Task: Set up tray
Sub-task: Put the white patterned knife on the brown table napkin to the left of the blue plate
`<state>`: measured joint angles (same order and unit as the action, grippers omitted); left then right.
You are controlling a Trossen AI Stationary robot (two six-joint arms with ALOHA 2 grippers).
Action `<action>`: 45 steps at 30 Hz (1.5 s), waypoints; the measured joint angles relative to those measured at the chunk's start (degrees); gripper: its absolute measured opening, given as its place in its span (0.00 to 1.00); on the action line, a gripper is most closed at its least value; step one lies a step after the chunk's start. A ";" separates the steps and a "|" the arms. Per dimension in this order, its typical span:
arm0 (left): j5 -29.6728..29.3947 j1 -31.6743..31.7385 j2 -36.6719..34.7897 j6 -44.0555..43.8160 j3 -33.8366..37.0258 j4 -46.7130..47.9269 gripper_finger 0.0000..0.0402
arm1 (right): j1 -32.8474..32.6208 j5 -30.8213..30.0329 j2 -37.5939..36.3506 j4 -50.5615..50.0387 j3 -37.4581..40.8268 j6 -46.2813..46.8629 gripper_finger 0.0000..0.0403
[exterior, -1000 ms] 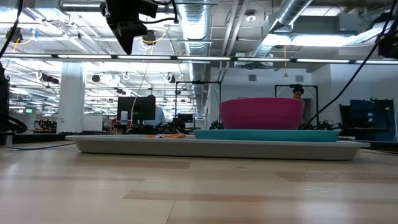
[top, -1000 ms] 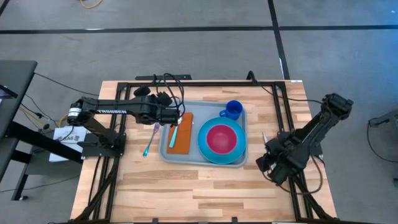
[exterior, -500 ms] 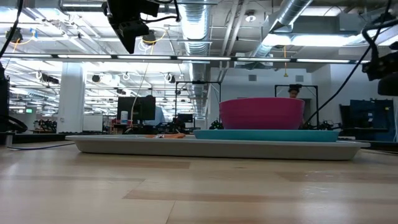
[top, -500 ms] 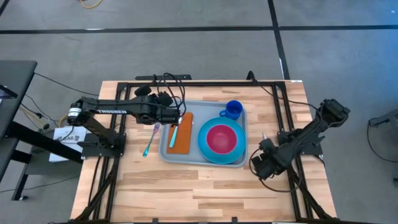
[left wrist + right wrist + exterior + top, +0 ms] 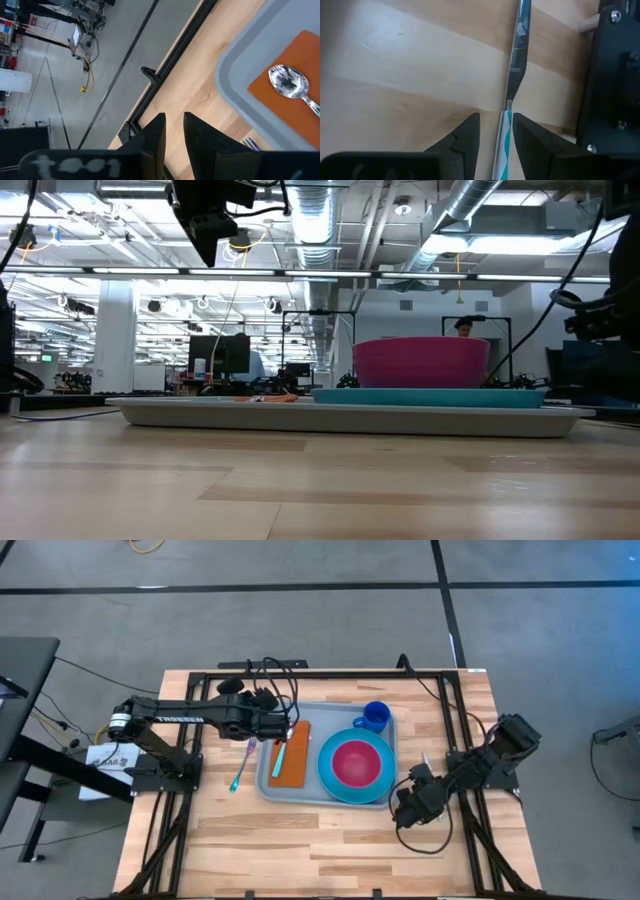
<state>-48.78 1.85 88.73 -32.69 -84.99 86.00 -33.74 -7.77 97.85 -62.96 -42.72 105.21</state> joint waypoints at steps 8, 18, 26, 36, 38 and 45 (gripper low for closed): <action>1.03 0.00 0.00 0.77 0.00 0.07 0.15 | -1.46 -0.20 0.32 -5.86 1.19 9.19 0.26; 1.08 0.00 0.00 0.78 0.00 0.28 0.15 | -8.18 -5.14 0.43 -2.18 2.27 19.63 0.15; 1.09 0.00 0.00 0.71 0.00 -0.02 0.15 | -8.47 -13.05 -0.96 -7.79 1.55 23.32 0.13; 2.10 0.00 0.00 0.61 0.00 -0.69 0.15 | 4.00 -13.35 11.09 -8.76 1.05 22.14 0.01; 2.42 0.00 0.00 0.61 0.00 -0.98 0.15 | 6.95 -13.86 13.79 -9.09 1.08 22.16 0.00; 2.43 -0.02 0.00 1.69 0.00 -1.04 0.15 | 10.14 -14.09 16.10 -8.01 0.90 22.59 0.00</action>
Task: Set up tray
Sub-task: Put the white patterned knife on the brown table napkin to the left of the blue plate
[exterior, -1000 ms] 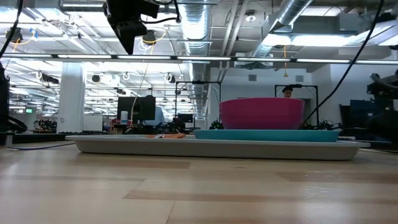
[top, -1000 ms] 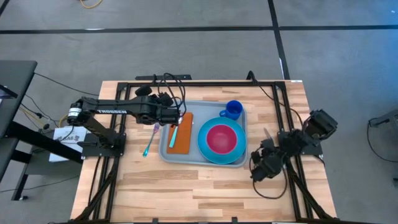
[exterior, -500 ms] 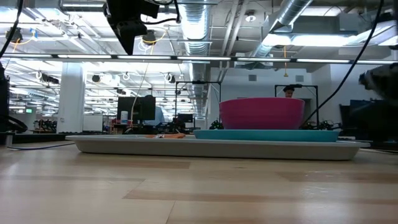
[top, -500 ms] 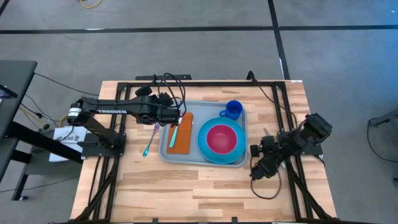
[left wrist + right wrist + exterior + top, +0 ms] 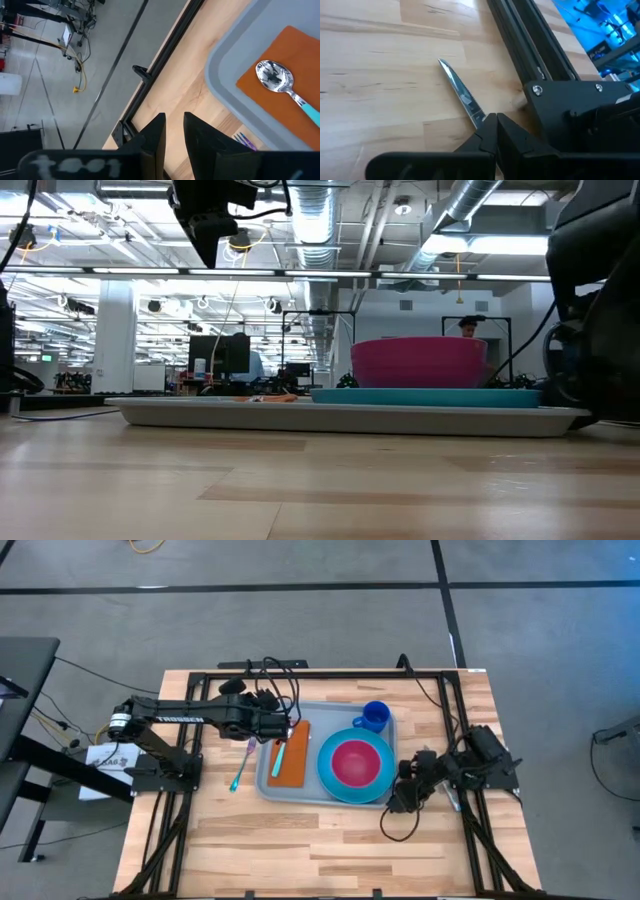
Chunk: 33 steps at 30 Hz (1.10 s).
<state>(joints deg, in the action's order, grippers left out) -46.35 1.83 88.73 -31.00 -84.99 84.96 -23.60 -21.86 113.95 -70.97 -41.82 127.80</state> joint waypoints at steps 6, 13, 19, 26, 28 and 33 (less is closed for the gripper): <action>-0.02 0.00 0.00 0.04 0.00 0.01 0.15 | -1.42 3.69 -3.47 2.71 0.90 -0.15 0.00; 1.14 -0.19 0.00 0.19 0.00 0.01 0.15 | -1.65 3.92 -10.14 8.09 5.04 -4.42 0.00; 1.60 -1.51 0.00 0.22 0.00 0.01 0.15 | -4.13 6.80 -14.61 8.87 2.23 -4.24 0.00; 1.53 -2.34 0.00 0.22 0.00 0.01 0.15 | -10.53 11.11 -16.04 12.65 -5.89 -4.02 0.00; 1.53 -2.44 0.00 0.22 0.00 0.01 0.15 | -12.74 10.99 -16.04 16.10 -7.64 -3.97 0.00; 1.55 -2.47 0.00 0.13 0.00 -0.01 0.15 | -17.85 7.38 -13.70 18.00 -10.50 -3.79 0.00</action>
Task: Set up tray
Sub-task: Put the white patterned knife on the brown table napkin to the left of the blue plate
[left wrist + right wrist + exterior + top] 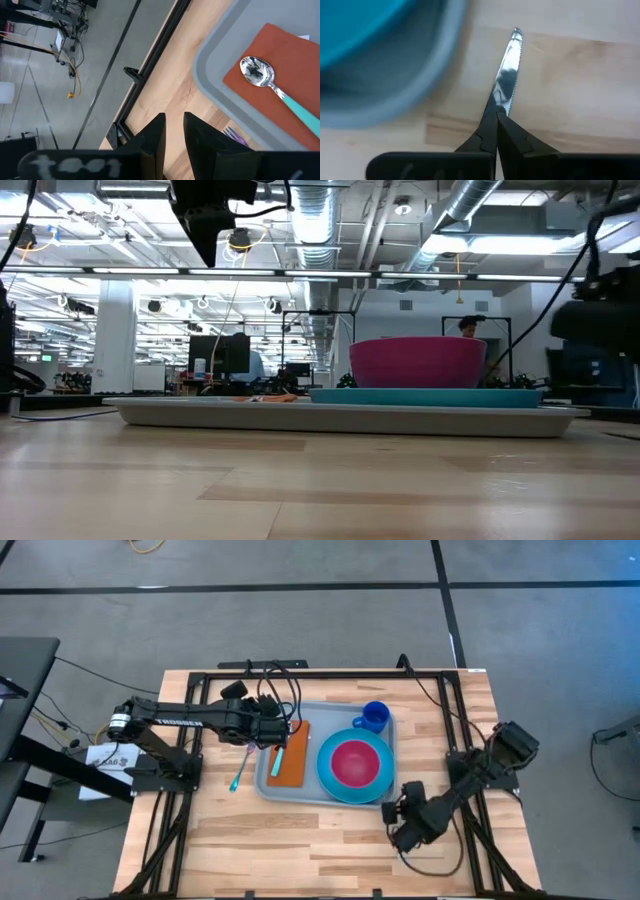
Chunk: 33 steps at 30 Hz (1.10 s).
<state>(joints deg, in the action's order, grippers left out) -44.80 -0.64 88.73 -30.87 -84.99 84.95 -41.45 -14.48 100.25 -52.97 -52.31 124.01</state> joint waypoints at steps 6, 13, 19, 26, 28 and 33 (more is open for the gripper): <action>1.27 -0.45 0.00 -0.04 0.00 -0.70 0.15 | -4.34 1.78 3.37 -3.70 -5.71 -0.45 0.00; 2.30 -2.64 0.00 0.93 0.00 -5.00 0.15 | -8.09 -5.22 3.24 -15.20 -16.98 -6.58 0.00; 8.91 -7.00 0.19 10.64 0.00 -13.59 0.15 | -10.25 -5.33 3.20 -19.02 -24.35 -13.91 0.00; 21.41 -15.52 2.64 24.43 0.00 -31.66 0.15 | -13.12 -2.05 3.17 -18.47 -24.74 -16.77 0.00; 24.57 -18.44 4.15 28.86 -0.01 -37.81 0.15 | -14.98 -1.99 3.17 -19.27 -24.74 -14.98 0.00; 24.70 -23.20 11.68 42.68 -0.04 -45.16 0.15 | -19.69 0.47 3.17 -19.76 -24.74 -12.02 0.00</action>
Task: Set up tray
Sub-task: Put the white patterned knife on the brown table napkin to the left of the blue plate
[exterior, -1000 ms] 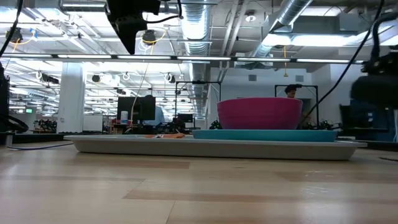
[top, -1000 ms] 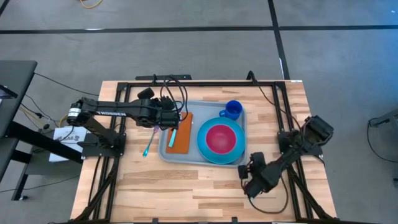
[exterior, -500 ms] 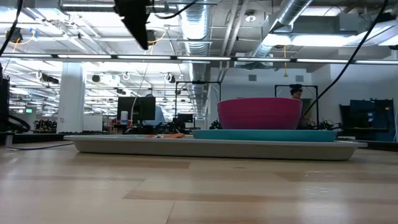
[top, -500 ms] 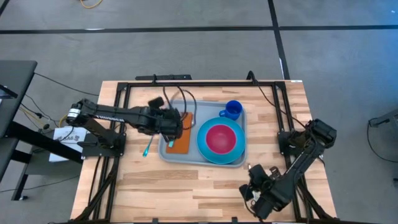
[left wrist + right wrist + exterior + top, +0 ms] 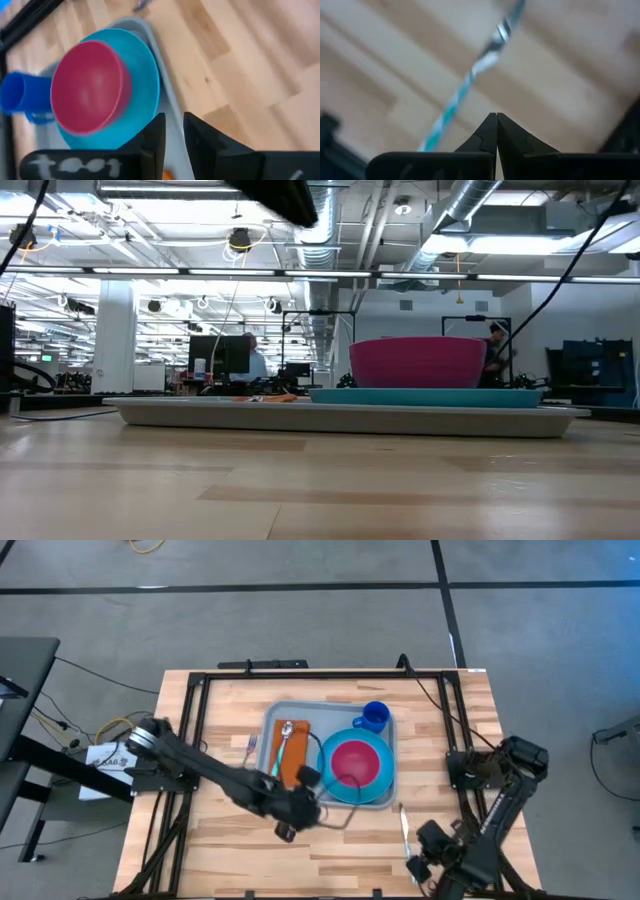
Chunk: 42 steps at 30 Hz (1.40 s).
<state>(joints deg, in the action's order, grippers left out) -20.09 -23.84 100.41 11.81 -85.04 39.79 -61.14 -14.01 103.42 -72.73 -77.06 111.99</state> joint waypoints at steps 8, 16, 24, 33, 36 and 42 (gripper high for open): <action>-1.01 -2.07 14.54 11.99 0.07 -23.88 0.15 | -5.51 4.78 0.00 11.36 0.00 2.84 0.00; 2.04 -0.97 21.85 30.32 -3.01 -37.53 0.15 | -6.72 -3.02 -0.04 15.26 0.66 6.21 0.00; 5.20 1.92 28.33 29.47 -12.31 -36.94 0.15 | -6.96 -5.60 4.62 22.42 3.65 11.13 0.00; 0.93 3.54 33.22 30.70 -19.11 -38.59 0.15 | -7.15 -5.60 9.41 25.69 3.63 12.06 0.00; 1.82 3.77 33.87 29.42 -19.10 -40.37 0.15 | -7.87 -5.63 9.40 26.86 3.63 12.08 0.00; 10.45 5.35 36.72 31.16 -19.14 -41.18 0.15 | -8.75 -5.72 9.18 26.77 3.14 12.15 0.00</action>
<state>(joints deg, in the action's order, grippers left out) -9.64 -18.50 137.13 42.97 -104.18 -1.40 -69.89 -19.73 112.60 -45.95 -73.92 124.13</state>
